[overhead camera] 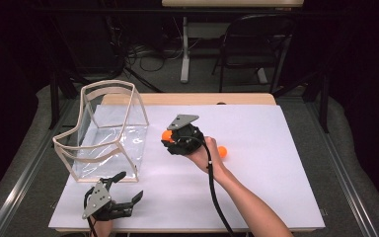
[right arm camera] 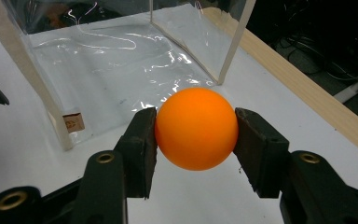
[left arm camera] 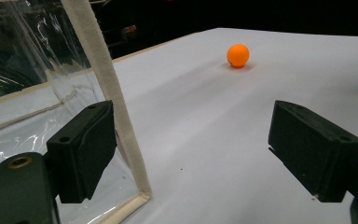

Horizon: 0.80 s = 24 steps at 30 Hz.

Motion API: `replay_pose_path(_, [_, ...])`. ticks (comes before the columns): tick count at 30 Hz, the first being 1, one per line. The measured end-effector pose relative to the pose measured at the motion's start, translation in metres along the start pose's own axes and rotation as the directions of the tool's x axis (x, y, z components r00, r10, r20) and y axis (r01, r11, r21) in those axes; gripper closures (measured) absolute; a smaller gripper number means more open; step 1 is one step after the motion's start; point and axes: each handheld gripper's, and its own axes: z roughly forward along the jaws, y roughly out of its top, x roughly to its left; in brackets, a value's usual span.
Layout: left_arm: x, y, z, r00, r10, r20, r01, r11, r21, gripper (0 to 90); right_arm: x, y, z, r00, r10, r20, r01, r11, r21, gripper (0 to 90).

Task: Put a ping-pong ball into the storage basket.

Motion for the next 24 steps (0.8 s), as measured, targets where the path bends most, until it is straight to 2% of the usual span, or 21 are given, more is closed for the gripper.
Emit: replay_pose_path(24, [0.000,0.000,0.000,1.0000,-0.001,0.003,0.001,1.0000,-0.002,15.5,-0.002,0.022,0.000,0.9995,-0.031,0.006,0.031,0.9994,-0.014,50.2])
